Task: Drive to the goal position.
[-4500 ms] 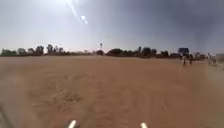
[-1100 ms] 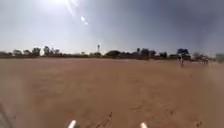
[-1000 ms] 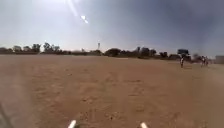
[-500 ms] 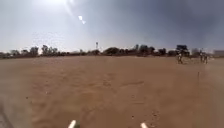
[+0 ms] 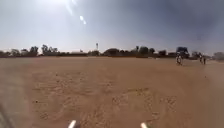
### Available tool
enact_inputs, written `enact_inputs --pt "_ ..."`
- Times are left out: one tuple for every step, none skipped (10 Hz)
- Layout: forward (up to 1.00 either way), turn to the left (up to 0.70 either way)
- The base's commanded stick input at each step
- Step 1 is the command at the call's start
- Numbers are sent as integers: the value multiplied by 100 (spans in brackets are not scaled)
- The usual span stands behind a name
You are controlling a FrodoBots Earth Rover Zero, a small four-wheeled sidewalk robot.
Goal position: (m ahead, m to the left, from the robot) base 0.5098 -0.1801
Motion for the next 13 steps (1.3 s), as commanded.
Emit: enact_inputs --pt "70 0" --pt "70 0" --pt "70 0" --pt "70 0" --pt "70 0" --pt "70 0" --pt "70 0" --pt "70 0" --pt "70 0" --pt "70 0" --pt "70 0" --pt "70 0" --pt "70 0"
